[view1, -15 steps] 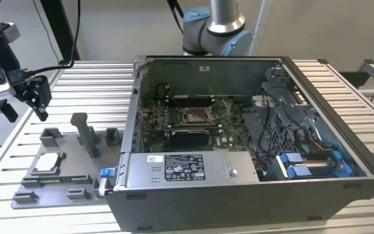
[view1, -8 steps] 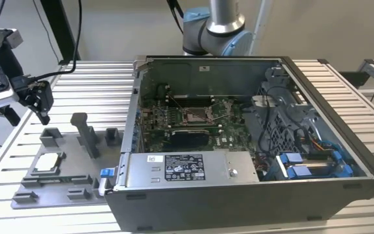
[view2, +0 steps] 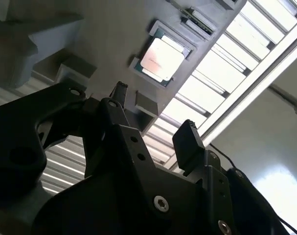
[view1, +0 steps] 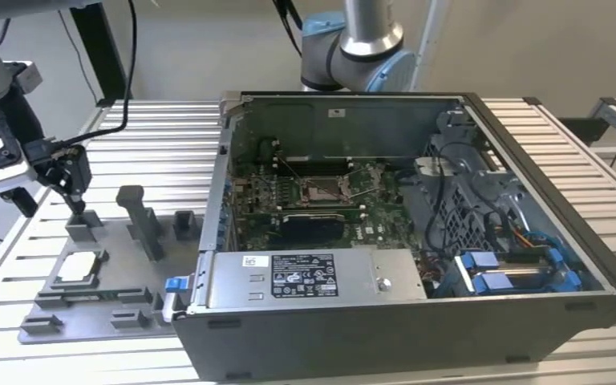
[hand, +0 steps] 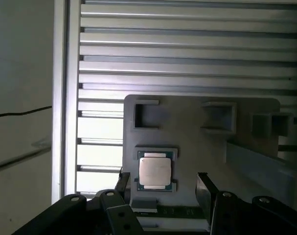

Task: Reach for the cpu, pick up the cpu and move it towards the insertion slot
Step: 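Pick up the cpu and move it towards the insertion slot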

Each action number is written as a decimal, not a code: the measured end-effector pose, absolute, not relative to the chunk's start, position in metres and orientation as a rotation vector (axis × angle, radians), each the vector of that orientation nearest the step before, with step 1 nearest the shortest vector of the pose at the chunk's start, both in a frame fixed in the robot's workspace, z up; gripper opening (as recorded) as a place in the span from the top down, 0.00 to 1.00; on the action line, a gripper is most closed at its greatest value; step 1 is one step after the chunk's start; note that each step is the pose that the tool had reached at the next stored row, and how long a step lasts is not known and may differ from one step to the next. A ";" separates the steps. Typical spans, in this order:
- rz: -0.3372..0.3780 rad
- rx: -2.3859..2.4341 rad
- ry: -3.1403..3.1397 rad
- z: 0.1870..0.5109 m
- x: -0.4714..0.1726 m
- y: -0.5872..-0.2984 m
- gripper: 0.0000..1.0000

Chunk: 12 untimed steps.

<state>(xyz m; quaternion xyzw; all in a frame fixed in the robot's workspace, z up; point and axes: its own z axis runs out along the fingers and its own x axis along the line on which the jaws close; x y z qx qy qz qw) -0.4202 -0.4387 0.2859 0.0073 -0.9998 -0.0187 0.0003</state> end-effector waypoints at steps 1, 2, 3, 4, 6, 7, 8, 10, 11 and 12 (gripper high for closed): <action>-0.059 0.023 -3.141 0.284 -0.420 -0.439 0.00; -0.059 0.023 -3.140 0.282 -0.420 -0.441 0.00; -0.059 0.023 -3.140 0.281 -0.420 -0.442 0.00; -0.059 0.023 -3.141 0.279 -0.420 -0.444 0.00; -0.059 0.023 -3.140 0.275 -0.421 -0.447 0.00; -0.059 0.023 -3.140 0.273 -0.421 -0.450 0.00; -0.059 0.023 -3.140 0.271 -0.421 -0.452 0.00; -0.059 0.023 -3.141 0.268 -0.421 -0.453 0.00; -0.059 0.023 -3.141 0.266 -0.421 -0.453 0.00; -0.059 0.023 -3.140 0.264 -0.421 -0.454 0.00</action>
